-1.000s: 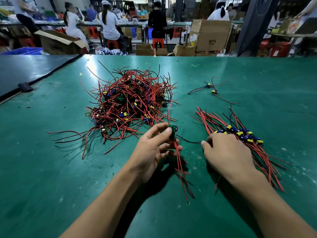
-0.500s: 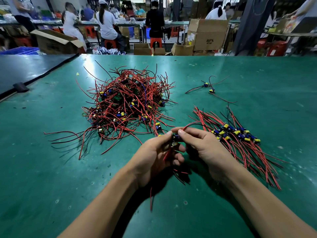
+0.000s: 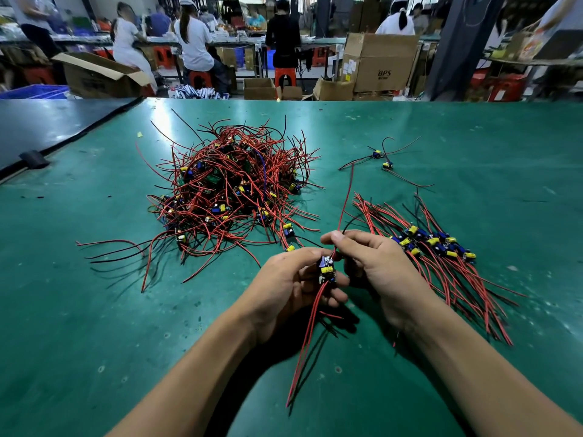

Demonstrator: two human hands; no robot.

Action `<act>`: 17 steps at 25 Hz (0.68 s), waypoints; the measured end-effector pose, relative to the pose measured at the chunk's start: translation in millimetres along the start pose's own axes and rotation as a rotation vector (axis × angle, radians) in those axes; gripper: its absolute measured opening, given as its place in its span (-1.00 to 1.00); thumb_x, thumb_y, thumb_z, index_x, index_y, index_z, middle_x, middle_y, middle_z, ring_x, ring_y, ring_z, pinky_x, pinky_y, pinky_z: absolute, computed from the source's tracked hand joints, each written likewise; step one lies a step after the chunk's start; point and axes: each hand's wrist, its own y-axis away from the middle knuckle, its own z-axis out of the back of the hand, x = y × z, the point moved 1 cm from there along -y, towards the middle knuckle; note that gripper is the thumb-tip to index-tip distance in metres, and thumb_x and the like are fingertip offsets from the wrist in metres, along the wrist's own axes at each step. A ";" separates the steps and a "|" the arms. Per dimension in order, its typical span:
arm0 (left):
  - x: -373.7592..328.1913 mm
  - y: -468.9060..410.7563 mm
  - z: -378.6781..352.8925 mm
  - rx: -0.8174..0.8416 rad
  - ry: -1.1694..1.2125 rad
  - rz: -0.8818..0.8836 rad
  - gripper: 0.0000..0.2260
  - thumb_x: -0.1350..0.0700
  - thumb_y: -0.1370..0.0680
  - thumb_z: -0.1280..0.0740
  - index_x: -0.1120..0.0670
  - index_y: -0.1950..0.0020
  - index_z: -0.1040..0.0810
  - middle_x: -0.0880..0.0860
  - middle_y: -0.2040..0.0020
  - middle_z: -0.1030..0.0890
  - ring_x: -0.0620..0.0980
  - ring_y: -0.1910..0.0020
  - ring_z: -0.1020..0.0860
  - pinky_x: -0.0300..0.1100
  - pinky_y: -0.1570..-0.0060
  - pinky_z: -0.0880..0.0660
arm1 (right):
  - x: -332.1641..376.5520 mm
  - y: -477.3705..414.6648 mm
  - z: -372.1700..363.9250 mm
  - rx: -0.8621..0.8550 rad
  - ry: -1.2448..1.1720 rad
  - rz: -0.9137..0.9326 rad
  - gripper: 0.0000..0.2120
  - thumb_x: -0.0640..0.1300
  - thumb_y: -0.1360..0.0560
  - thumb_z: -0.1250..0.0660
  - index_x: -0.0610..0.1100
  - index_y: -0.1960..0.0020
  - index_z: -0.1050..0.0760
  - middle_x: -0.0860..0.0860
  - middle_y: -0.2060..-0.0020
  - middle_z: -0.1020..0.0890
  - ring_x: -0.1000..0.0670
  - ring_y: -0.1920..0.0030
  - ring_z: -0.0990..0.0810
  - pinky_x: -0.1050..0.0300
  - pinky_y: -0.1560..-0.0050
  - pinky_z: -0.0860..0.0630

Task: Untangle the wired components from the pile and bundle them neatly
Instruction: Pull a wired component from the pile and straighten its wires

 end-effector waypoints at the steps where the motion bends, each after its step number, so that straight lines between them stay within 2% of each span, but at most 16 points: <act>1: -0.4 0.4 0.3 -0.011 -0.020 -0.004 -0.79 0.13 -0.54 -0.24 0.23 -0.04 -0.57 0.25 0.21 -0.64 0.13 0.34 -0.61 -0.13 0.29 -0.59 | 0.9 0.2 1.6 -0.017 0.007 -0.002 -0.84 -0.06 -0.52 -0.43 -0.15 0.10 -0.69 -0.03 0.51 -0.35 0.05 0.57 -0.33 0.25 0.52 -0.42; 3: -0.2 0.8 0.6 -0.025 -0.045 -0.002 -0.80 0.14 -0.58 -0.22 0.23 -0.01 -0.57 0.25 0.21 -0.64 0.14 0.33 -0.61 -0.12 0.28 -0.60 | 2.4 0.6 3.0 -0.020 0.036 0.026 -0.86 -0.07 -0.49 -0.46 -0.15 0.12 -0.69 -0.04 0.49 -0.36 0.08 0.56 -0.30 0.31 0.54 -0.36; 7: 1.7 0.6 -0.6 -0.067 -0.065 -0.031 -0.89 0.20 -0.57 -0.30 0.25 0.06 -0.52 0.25 0.25 -0.63 0.12 0.39 -0.62 -0.11 0.35 -0.61 | -0.3 3.5 -0.8 0.096 0.026 0.046 -0.80 -0.06 -0.40 -0.51 -0.19 0.09 -0.66 -0.10 0.36 -0.58 0.03 0.47 -0.48 0.21 0.50 -0.48; 10: 4.0 -0.8 0.4 -0.154 -0.074 -0.085 -0.93 0.28 -0.56 -0.31 0.26 0.11 -0.54 0.27 0.28 -0.61 0.12 0.42 -0.62 -0.15 0.44 -0.58 | -2.9 5.1 -3.5 0.000 0.238 0.146 -0.80 -0.05 -0.40 -0.55 -0.18 0.16 -0.64 -0.05 0.33 -0.64 0.06 0.40 -0.54 0.25 0.40 -0.48; 14: 3.2 -2.5 1.5 -0.210 -0.160 -0.129 -0.93 0.25 -0.56 -0.34 0.25 0.09 -0.56 0.21 0.29 -0.63 0.11 0.41 -0.62 -0.16 0.43 -0.58 | -4.3 2.5 -1.0 -0.144 0.464 0.285 -0.81 -0.07 -0.49 -0.49 -0.12 0.25 -0.63 0.14 0.41 -0.61 0.19 0.41 -0.49 0.37 0.35 -0.40; 17: 1.4 -0.8 2.0 -0.173 -0.179 -0.100 -0.92 0.22 -0.54 -0.37 0.22 0.12 -0.58 0.21 0.25 -0.65 0.10 0.39 -0.62 -0.18 0.42 -0.55 | -3.5 2.8 -1.1 -0.132 0.420 0.302 -0.85 -0.08 -0.52 -0.46 -0.11 0.19 -0.65 0.17 0.38 -0.63 0.24 0.38 -0.50 0.40 0.32 -0.40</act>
